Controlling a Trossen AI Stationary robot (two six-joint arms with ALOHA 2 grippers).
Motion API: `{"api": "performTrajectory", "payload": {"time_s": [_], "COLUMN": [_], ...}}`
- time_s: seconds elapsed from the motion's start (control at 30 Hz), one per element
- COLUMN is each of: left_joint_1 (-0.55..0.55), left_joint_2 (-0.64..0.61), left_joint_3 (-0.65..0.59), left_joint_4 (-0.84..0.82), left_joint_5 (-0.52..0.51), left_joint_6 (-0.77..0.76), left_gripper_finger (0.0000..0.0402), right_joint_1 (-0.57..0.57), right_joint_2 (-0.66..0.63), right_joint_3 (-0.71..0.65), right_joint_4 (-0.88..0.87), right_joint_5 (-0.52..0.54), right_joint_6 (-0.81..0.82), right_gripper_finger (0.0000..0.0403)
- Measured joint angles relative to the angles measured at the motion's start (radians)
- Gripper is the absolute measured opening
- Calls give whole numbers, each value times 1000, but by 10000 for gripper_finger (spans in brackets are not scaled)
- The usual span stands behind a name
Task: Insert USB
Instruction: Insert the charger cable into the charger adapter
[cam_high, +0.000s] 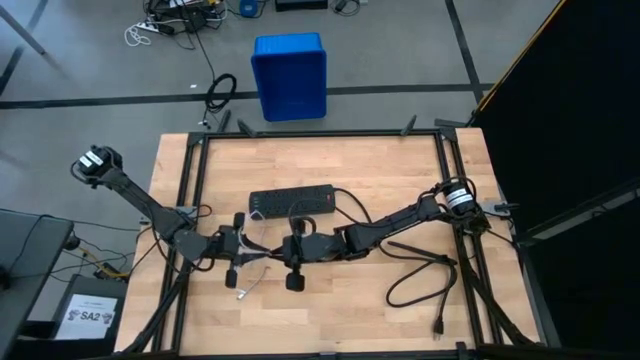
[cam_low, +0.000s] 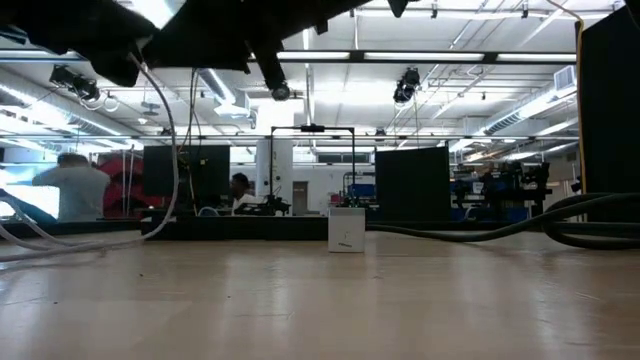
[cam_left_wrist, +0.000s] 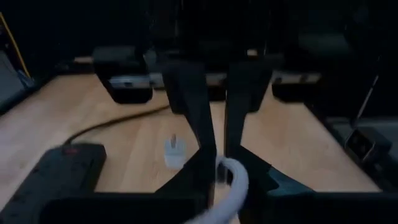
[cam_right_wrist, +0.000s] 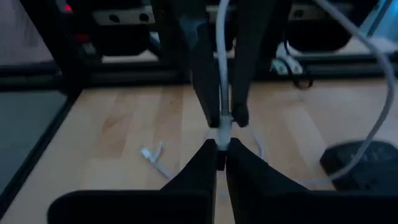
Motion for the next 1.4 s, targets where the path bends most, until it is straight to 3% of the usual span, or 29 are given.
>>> {"api": "performTrajectory", "payload": {"time_s": [0.23,0.43,0.7,0.9,1.03,1.2,1.4], "left_joint_1": [-28,-55,-78,-78,-78,-77,-76], "left_joint_2": [-24,-50,-140,-185,-183,-184,-182], "left_joint_3": [0,-15,-182,-256,-256,-256,-256], "left_joint_4": [2,20,326,411,409,419,446], "left_joint_5": [-32,-102,-71,-69,-70,-98,-109], "left_joint_6": [30,59,173,174,179,199,200], "left_gripper_finger": [87,107,108,108,83,9,1], "right_joint_1": [23,25,28,17,10,6,6], "right_joint_2": [0,0,0,0,-1,-1,-1], "right_joint_3": [0,0,-78,-135,-138,-140,-140], "right_joint_4": [73,107,289,338,331,299,298], "right_joint_5": [73,99,119,108,91,82,24], "right_joint_6": [-48,-62,-79,-37,-23,-18,21], "right_gripper_finger": [1,1,1,1,0,0,31]}}
